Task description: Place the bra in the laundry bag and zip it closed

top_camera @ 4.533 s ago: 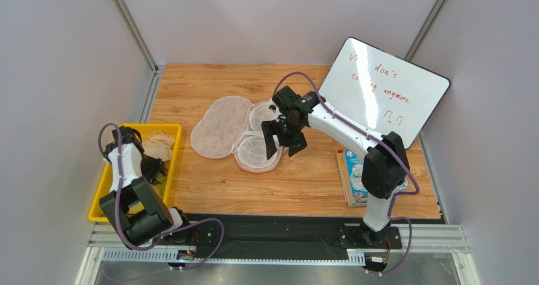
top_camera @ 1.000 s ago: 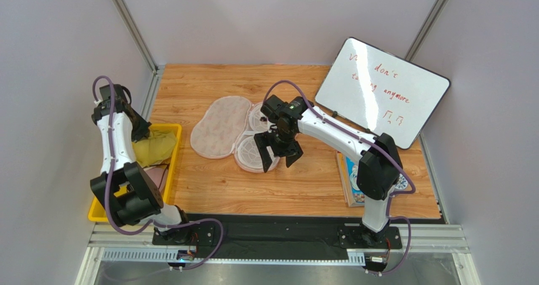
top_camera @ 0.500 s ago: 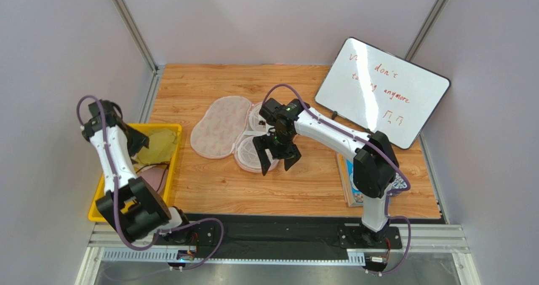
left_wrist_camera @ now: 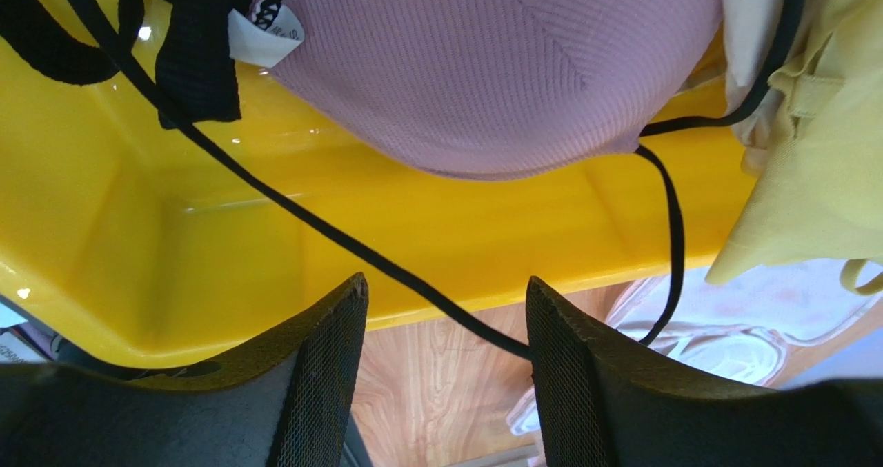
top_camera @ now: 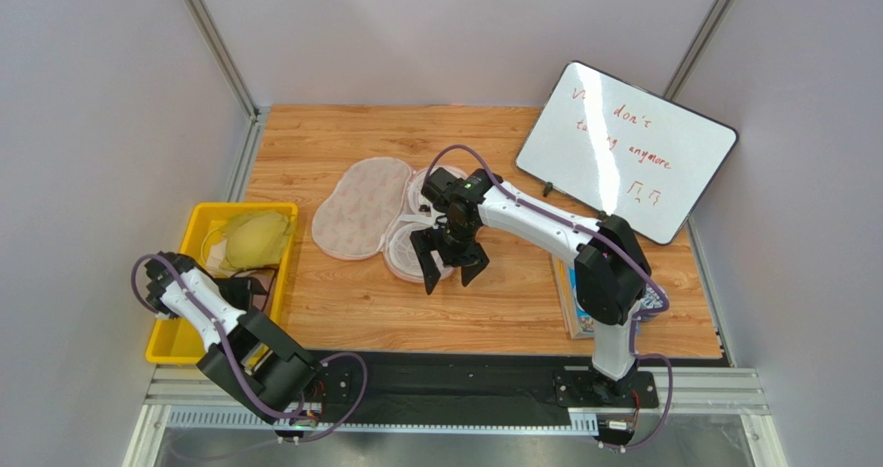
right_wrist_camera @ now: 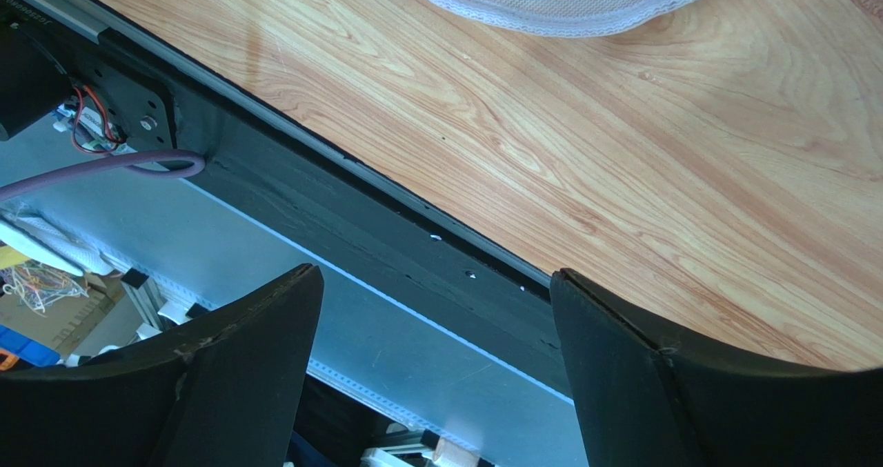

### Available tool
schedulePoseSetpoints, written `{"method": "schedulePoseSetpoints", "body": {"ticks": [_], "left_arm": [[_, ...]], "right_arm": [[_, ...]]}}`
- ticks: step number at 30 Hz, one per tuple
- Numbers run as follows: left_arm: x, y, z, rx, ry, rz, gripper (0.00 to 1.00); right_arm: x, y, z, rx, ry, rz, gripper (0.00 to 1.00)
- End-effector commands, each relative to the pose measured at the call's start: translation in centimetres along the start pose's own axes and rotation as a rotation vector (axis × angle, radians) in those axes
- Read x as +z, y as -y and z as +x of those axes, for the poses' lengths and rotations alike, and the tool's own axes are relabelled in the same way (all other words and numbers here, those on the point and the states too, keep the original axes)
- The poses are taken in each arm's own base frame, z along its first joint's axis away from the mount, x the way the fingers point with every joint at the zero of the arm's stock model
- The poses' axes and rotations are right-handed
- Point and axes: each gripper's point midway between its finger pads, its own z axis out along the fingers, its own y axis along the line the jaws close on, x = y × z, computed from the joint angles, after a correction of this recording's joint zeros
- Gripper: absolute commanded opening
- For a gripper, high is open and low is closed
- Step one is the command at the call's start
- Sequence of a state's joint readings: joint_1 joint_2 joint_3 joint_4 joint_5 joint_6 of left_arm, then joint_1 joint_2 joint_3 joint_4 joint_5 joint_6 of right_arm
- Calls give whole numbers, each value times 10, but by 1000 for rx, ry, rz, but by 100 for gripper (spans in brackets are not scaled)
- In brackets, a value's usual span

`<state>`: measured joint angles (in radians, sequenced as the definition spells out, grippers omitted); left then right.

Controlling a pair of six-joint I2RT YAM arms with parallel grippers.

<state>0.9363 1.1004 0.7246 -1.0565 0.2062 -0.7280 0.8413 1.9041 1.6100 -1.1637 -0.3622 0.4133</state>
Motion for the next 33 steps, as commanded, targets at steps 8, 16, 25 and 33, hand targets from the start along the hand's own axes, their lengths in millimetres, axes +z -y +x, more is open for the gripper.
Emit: {"method": "schedulePoseSetpoints", "body": {"ticks": [8, 16, 25, 33], "left_arm": [[7, 5, -27, -97, 64, -22, 59], [6, 8, -30, -120, 84, 16, 26], [-96, 46, -65, -61, 402, 186, 0], [-215, 95, -53, 122, 596, 377, 0]], "right_arm": [[-4, -3, 1, -32, 20, -20, 88], [-5, -3, 3, -42, 19, -19, 88], [-7, 1, 9, -42, -2, -9, 88], [-6, 4, 7, -29, -9, 0, 87]]}}
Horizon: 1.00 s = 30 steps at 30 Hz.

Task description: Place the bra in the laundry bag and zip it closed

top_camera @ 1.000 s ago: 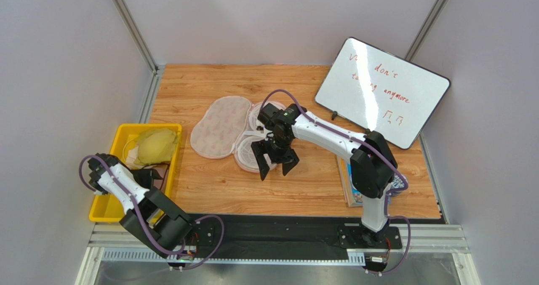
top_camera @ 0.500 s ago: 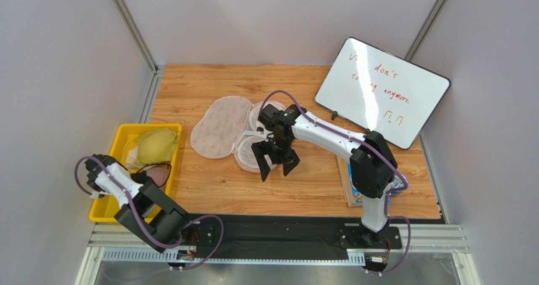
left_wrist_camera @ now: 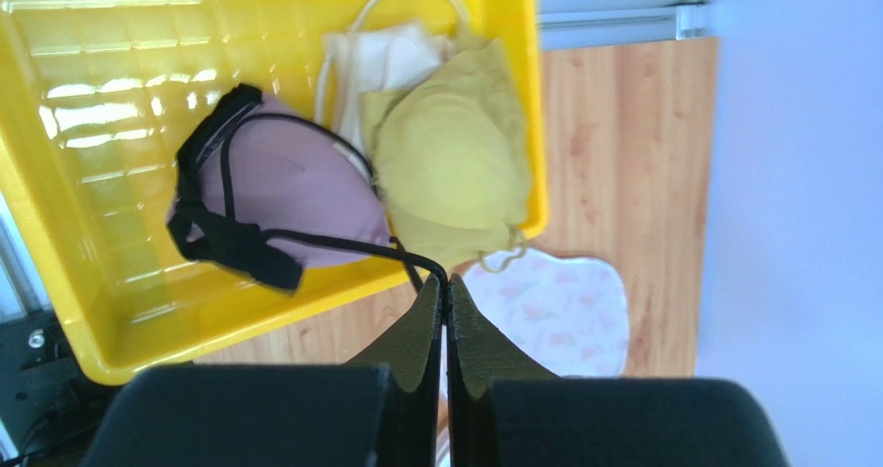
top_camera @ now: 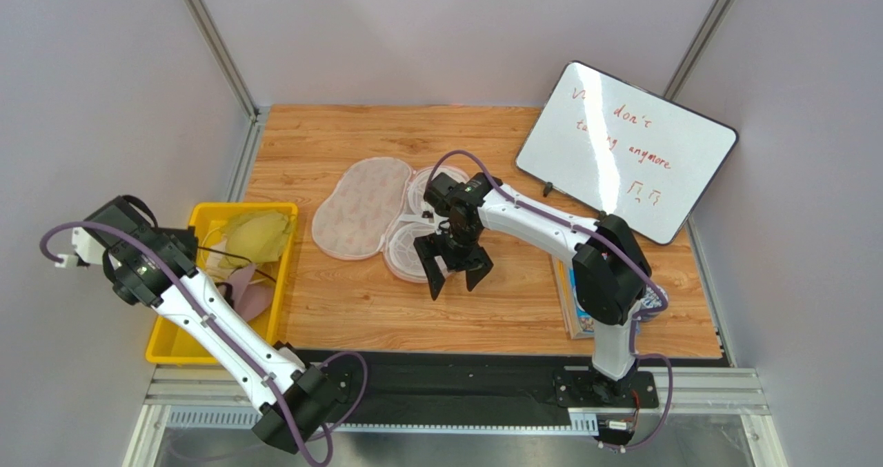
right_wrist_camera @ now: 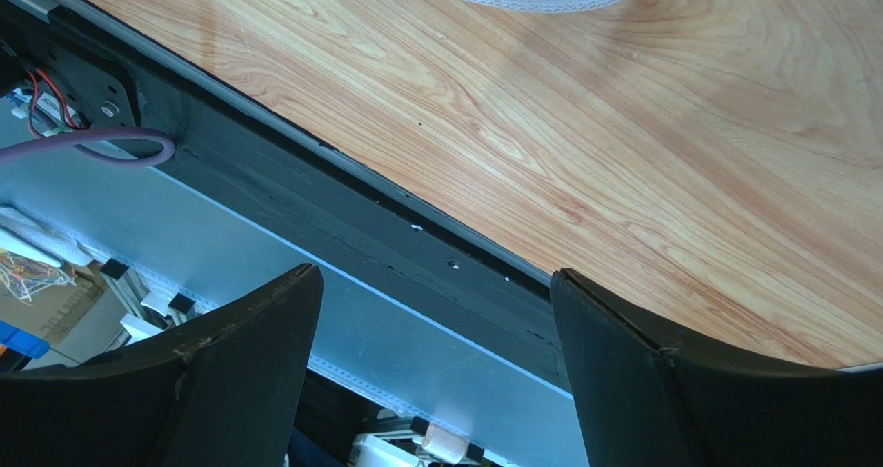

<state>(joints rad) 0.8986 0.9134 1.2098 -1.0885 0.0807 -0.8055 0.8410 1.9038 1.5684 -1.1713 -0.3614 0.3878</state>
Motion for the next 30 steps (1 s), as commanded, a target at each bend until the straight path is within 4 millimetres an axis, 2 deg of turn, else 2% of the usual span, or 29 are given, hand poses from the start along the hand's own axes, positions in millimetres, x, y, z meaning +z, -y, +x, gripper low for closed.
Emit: {"method": "schedulePoseSetpoints", "body": {"ticks": [1, 2, 3, 5, 6, 8, 9, 11, 12, 14, 17, 18, 19, 23, 27, 28, 30], "left_arm": [[-42, 34, -21, 88, 61, 66, 0], [-50, 47, -19, 131, 59, 107, 0], [-67, 63, -26, 163, 93, 166, 0], [-84, 93, -28, 227, 114, 292, 0], [-99, 111, -22, 277, 102, 380, 0], [-118, 139, -22, 326, 114, 513, 0], [-135, 157, -12, 376, 84, 617, 0], [-162, 186, -5, 425, 81, 789, 0], [-185, 200, 9, 468, 33, 910, 0], [-215, 220, 17, 499, 22, 1070, 0], [-255, 233, 37, 560, -48, 1232, 0], [-256, 237, 45, 578, -84, 1252, 0], [-265, 237, 58, 589, -141, 1289, 0], [-274, 238, 93, 586, -335, 1347, 0], [-287, 228, 132, 595, -549, 1419, 0], [-291, 227, 137, 595, -578, 1440, 0], [-293, 220, 160, 607, -703, 1451, 0]], "right_arm": [[-13, -5, -3, -23, 32, -16, 87], [-13, -4, -3, -19, 31, -12, 87], [-13, -3, -3, -19, 32, -7, 87], [-11, -1, -1, -15, 23, -2, 87], [-12, -1, -1, -13, 24, 3, 87], [-14, 0, -1, -15, 24, 12, 87], [-16, 1, -3, -14, 32, 22, 88], [-22, -1, -7, -16, 49, 28, 87], [-25, -2, -9, -16, 62, 33, 87], [-36, -9, -15, -27, 90, 22, 87], [-54, -13, -23, -46, 146, 34, 88], [-58, -11, -26, -47, 167, 50, 88], [-63, -11, -27, -45, 185, 51, 88], [-84, -8, -28, -14, 255, 42, 88], [-103, -3, -18, 9, 325, -10, 89], [-110, 1, -7, 13, 347, -25, 89], [-117, -2, -2, 10, 393, -71, 89]]}}
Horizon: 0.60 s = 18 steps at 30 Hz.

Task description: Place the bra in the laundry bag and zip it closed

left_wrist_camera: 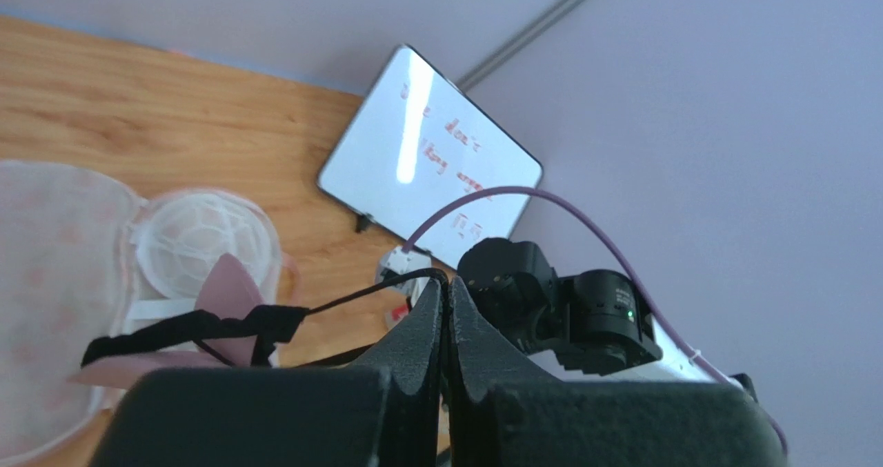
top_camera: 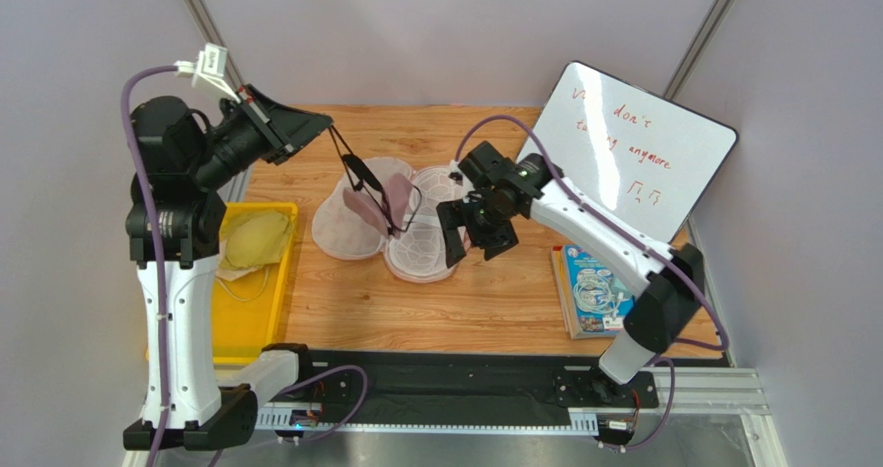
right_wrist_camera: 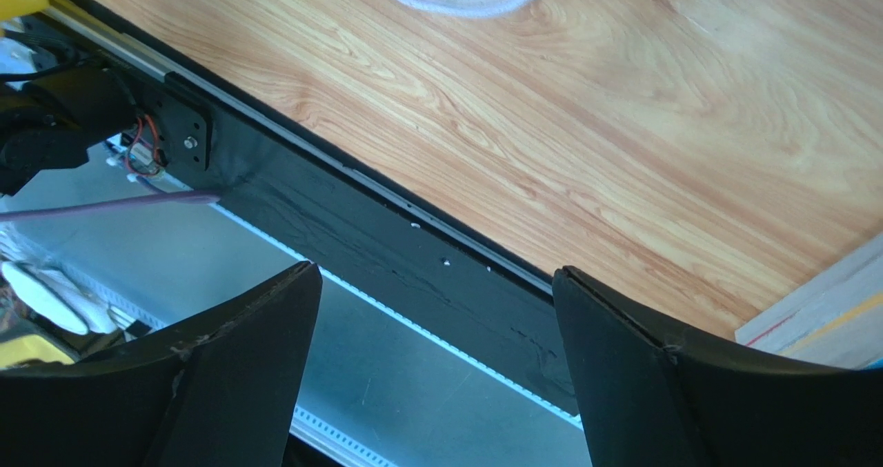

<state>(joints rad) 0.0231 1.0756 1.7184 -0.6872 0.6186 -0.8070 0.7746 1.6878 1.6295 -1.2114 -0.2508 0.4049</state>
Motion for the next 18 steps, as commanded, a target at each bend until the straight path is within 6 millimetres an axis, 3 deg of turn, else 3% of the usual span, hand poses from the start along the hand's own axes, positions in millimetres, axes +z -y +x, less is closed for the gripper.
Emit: {"method": "schedulePoseSetpoints", "body": {"ticks": [1, 8, 13, 18], "left_arm": [[13, 28, 32, -77, -147, 183, 0], [28, 31, 94, -135, -369, 248, 0], [31, 45, 141, -161, -534, 303, 0], [31, 30, 182, -185, -641, 266, 0]], "right_arm": [[-38, -5, 11, 13, 155, -110, 89], [-36, -13, 33, 32, 196, -248, 89], [-31, -39, 33, 5, 203, -402, 88], [-12, -47, 39, -93, 188, -446, 88]]}}
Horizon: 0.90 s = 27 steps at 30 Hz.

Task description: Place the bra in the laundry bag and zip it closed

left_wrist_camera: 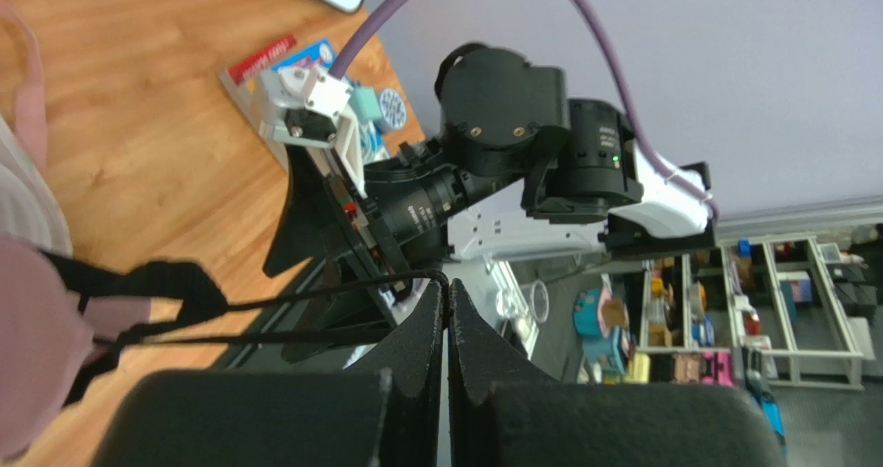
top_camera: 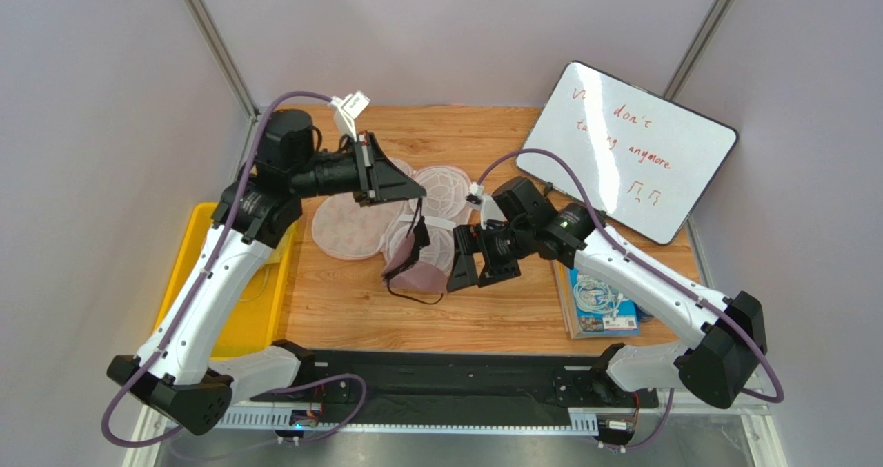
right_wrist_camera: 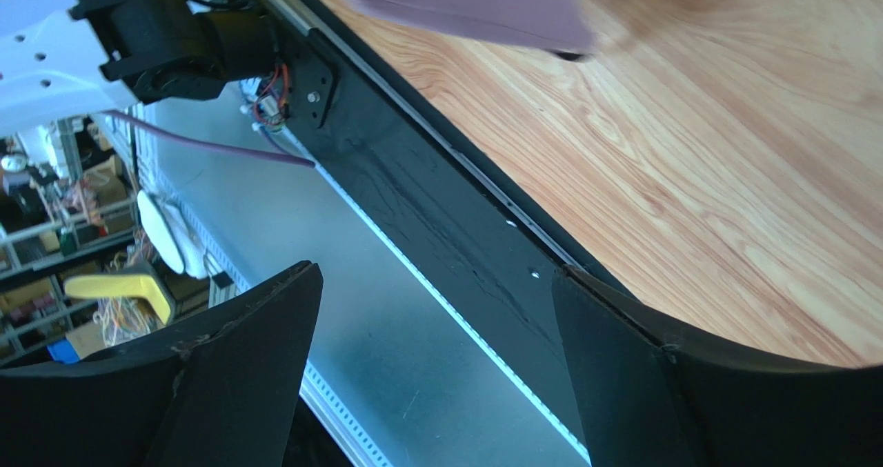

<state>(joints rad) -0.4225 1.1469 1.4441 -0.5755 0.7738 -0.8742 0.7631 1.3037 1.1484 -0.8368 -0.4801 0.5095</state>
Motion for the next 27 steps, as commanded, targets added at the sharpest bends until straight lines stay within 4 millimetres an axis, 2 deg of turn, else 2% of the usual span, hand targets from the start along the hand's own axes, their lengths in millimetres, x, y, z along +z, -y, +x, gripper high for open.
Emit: {"method": "schedulePoseSetpoints", "body": {"ticks": [1, 3, 5, 7, 11, 14, 17, 19, 20, 23, 25, 27], "left_arm": [[5, -14, 25, -53, -71, -13, 0], [2, -25, 34, -54, -89, -51, 0], [1, -37, 44, -68, -107, -86, 0], [-1, -55, 58, -110, -134, -142, 0], [-14, -82, 82, -124, -169, -257, 4], [-33, -94, 97, -105, -166, -345, 11], [-51, -104, 116, -120, -171, -416, 20], [-57, -109, 124, -123, -183, -438, 29], [-63, -114, 131, -143, -203, -476, 41], [-76, -123, 133, -140, -188, -565, 56], [-81, -126, 125, -125, -156, -613, 60], [-83, -130, 119, -119, -140, -658, 61]], "right_arm": [[13, -25, -14, -130, 61, -144, 88], [25, -14, -14, -139, 67, -124, 89], [33, -8, -22, -167, 100, -110, 90], [45, 7, -24, -153, 86, -48, 90], [43, 35, -36, -162, 151, 105, 90], [43, 47, -34, -153, 131, 122, 90], [49, 56, -33, -153, 96, 135, 90], [52, 55, -38, -192, 95, 124, 91], [57, 59, -40, -196, 88, 135, 91], [63, 69, -51, -202, 93, 162, 92], [66, 75, -55, -168, 91, 148, 93], [68, 90, -61, -86, 88, 149, 93]]}}
